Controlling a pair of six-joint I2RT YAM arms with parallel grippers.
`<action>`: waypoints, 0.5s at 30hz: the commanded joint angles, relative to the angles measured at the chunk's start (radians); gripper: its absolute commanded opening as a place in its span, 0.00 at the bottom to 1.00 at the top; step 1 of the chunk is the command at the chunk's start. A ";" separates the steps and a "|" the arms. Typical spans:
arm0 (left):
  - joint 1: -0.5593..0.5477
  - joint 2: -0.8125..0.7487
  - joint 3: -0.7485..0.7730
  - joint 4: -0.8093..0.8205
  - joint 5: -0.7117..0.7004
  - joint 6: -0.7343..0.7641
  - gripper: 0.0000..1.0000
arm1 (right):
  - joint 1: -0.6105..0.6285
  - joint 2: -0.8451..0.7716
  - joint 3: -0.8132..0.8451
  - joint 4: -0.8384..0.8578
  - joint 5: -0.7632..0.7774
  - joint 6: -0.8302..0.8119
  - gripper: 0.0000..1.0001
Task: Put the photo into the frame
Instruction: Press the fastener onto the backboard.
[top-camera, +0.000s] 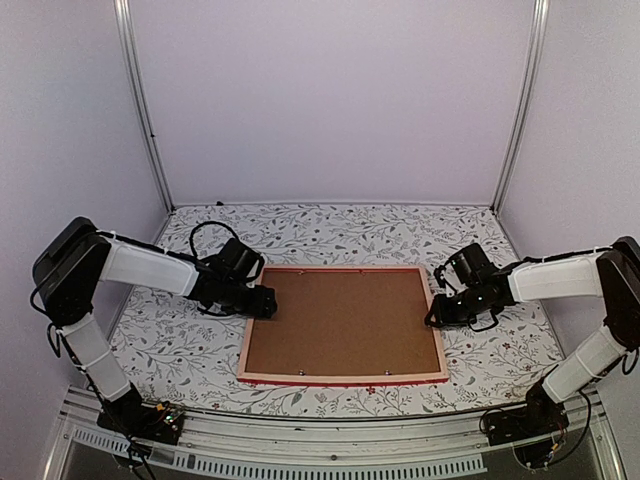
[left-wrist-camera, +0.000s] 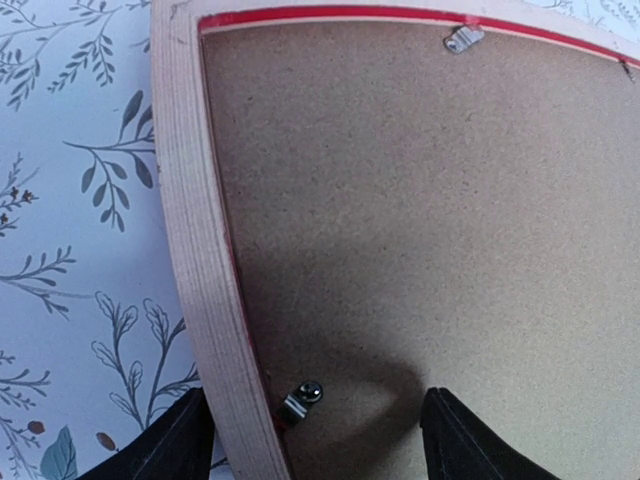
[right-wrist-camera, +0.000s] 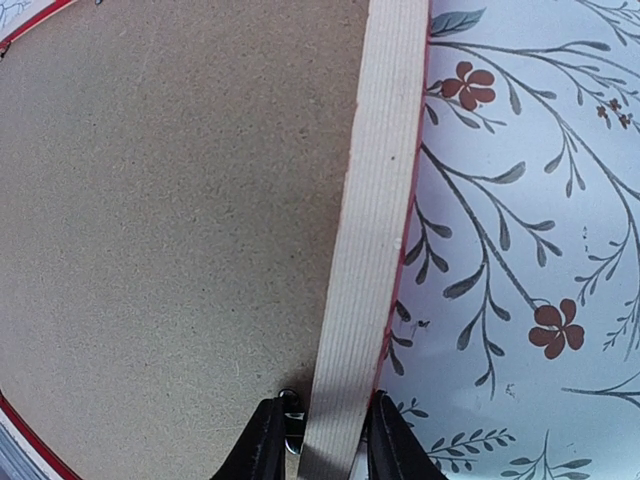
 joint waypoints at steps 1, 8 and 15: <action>0.022 0.010 -0.040 -0.046 0.022 0.001 0.74 | -0.018 0.033 -0.037 -0.043 0.025 -0.005 0.19; 0.041 0.001 -0.047 -0.037 0.031 0.009 0.74 | -0.021 0.007 -0.014 -0.022 -0.093 -0.099 0.17; 0.053 0.015 -0.047 -0.026 0.051 0.025 0.74 | -0.021 0.020 0.016 -0.038 -0.149 -0.160 0.18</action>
